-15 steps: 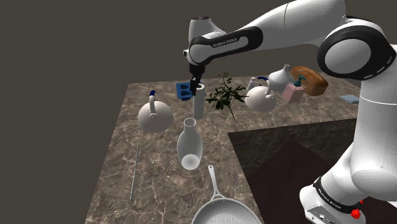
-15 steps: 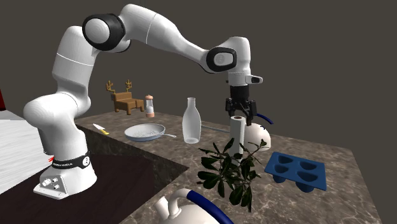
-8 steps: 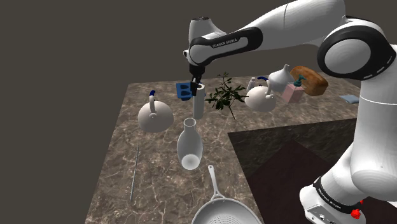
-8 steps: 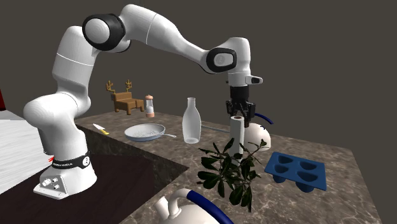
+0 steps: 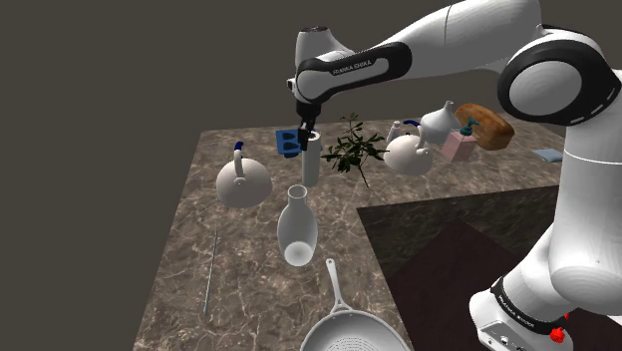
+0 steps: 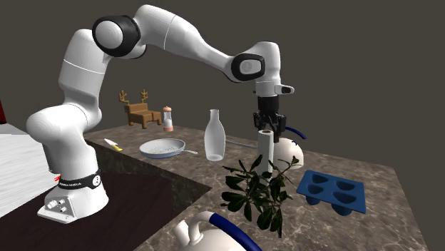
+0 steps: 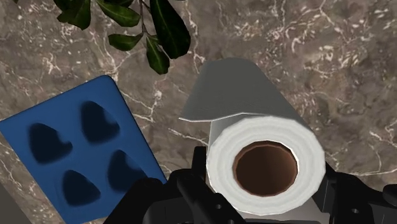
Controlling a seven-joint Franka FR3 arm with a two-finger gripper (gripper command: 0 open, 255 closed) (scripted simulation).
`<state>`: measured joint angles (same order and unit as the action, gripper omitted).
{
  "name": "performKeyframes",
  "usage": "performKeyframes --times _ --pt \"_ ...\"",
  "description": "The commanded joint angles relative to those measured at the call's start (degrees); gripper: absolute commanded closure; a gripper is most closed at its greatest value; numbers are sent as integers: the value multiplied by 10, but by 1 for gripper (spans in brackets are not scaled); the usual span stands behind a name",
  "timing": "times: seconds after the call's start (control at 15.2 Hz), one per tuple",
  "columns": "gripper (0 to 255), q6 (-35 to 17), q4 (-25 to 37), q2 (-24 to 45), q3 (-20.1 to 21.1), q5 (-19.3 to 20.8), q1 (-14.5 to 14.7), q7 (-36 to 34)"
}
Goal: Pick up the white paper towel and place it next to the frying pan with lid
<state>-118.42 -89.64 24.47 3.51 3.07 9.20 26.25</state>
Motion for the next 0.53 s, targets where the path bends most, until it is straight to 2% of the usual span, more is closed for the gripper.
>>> performKeyframes --times 0.0,0.46 --pt "255 0 1 1 -1 0 -1 1" --pt "255 48 36 -11 0 -1 -1 3"
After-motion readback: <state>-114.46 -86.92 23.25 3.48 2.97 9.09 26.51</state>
